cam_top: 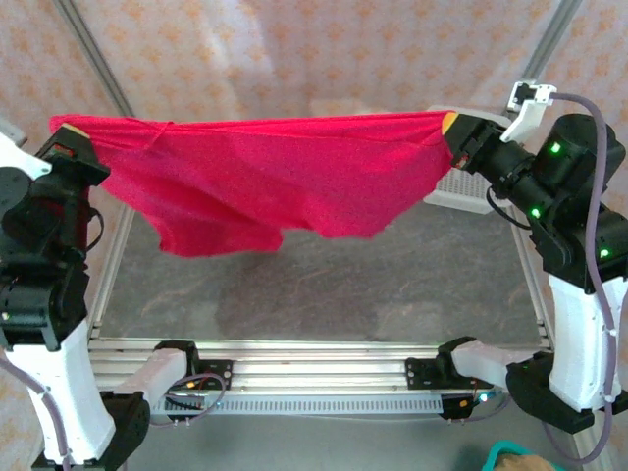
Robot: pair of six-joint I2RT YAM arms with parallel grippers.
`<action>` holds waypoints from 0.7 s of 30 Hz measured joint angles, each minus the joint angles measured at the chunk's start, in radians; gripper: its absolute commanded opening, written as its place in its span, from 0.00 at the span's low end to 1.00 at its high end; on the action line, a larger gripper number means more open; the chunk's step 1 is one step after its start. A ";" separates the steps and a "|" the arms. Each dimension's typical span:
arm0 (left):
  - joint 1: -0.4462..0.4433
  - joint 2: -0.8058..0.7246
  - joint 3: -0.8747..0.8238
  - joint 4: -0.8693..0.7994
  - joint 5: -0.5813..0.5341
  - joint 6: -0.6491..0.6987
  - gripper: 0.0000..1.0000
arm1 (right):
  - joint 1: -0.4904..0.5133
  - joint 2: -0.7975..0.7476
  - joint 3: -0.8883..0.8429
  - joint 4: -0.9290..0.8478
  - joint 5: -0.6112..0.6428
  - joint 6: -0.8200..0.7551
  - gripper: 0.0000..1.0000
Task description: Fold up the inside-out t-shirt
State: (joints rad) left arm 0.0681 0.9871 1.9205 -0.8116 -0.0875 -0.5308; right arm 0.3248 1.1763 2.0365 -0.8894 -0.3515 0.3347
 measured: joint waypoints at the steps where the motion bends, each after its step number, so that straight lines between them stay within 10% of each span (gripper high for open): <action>1: 0.000 -0.002 0.002 0.004 0.000 0.007 0.00 | 0.000 0.005 -0.005 0.000 -0.002 0.003 0.00; 11: 0.000 0.333 0.031 0.058 0.056 0.069 0.00 | 0.000 0.192 -0.188 0.095 0.094 -0.002 0.00; 13: -0.001 0.509 0.087 0.074 0.081 0.081 0.02 | -0.003 0.292 -0.225 0.129 0.132 -0.006 0.18; 16: -0.012 0.821 0.204 0.071 0.108 0.097 0.87 | -0.014 0.448 -0.244 0.164 0.180 -0.006 0.58; 21: -0.061 1.460 0.845 -0.151 0.094 0.122 1.00 | -0.031 0.707 -0.197 0.157 0.264 0.003 0.65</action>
State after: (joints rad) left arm 0.0074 2.4466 2.7655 -0.9623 0.0067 -0.4091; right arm 0.2943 1.8832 1.8393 -0.7322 -0.0879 0.3374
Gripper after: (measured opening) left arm 0.896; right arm 0.645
